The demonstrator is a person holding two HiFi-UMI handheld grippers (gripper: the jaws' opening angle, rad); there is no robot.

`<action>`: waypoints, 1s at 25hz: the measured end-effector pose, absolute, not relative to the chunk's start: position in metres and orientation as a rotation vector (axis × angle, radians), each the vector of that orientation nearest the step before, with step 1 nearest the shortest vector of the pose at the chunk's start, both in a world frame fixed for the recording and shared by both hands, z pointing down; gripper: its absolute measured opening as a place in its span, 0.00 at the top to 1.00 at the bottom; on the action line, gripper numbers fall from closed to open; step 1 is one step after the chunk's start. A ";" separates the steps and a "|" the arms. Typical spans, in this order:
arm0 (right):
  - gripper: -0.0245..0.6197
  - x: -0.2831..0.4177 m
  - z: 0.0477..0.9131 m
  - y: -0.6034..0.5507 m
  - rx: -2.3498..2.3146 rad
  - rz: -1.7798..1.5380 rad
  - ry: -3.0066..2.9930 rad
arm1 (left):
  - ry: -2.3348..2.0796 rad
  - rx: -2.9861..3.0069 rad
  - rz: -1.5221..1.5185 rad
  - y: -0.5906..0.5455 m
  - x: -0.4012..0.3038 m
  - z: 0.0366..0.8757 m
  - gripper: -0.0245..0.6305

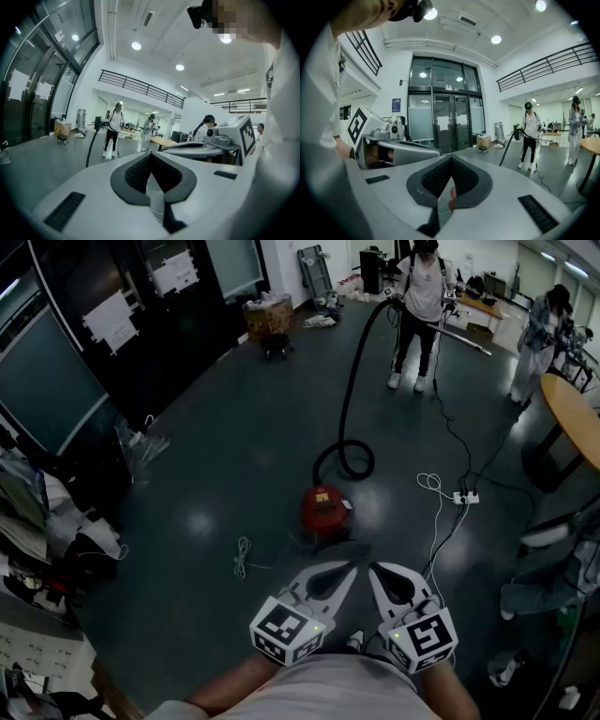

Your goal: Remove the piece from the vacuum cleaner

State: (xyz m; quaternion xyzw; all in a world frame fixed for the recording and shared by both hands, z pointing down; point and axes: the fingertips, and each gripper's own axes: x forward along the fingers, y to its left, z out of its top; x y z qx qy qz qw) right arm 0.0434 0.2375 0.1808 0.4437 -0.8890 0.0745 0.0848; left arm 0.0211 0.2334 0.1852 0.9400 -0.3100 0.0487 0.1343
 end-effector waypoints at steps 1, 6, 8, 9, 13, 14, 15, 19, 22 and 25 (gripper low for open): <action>0.94 0.043 0.180 0.240 1.321 0.223 -2.650 | -0.899 2.725 0.142 0.235 0.020 0.184 0.95; 0.94 0.044 0.179 0.247 1.322 0.219 -2.652 | -0.902 2.732 0.143 0.242 0.022 0.181 0.95; 0.94 0.045 0.178 0.248 1.323 0.218 -2.650 | -0.901 2.734 0.146 0.244 0.023 0.181 0.95; 0.94 0.046 0.178 0.248 1.323 0.218 -2.652 | -0.900 2.735 0.147 0.245 0.024 0.180 0.95; 0.94 0.050 0.179 0.251 1.310 0.251 -2.687 | -0.898 2.736 0.147 0.247 0.027 0.184 0.95; 0.94 0.051 0.180 0.251 1.308 0.260 -2.698 | -0.903 2.735 0.146 0.246 0.027 0.186 0.95; 0.94 0.053 0.181 0.252 1.305 0.266 -2.706 | -0.912 2.733 0.146 0.245 0.026 0.188 0.95; 0.94 0.058 0.182 0.253 1.308 0.278 -2.719 | -0.948 2.735 0.160 0.241 0.016 0.194 0.95; 0.94 0.065 0.182 0.250 1.316 0.293 -2.730 | -0.963 2.745 0.182 0.238 0.015 0.199 0.95; 0.94 0.076 0.190 0.247 1.320 0.314 -2.734 | -0.963 2.753 0.204 0.238 0.021 0.208 0.95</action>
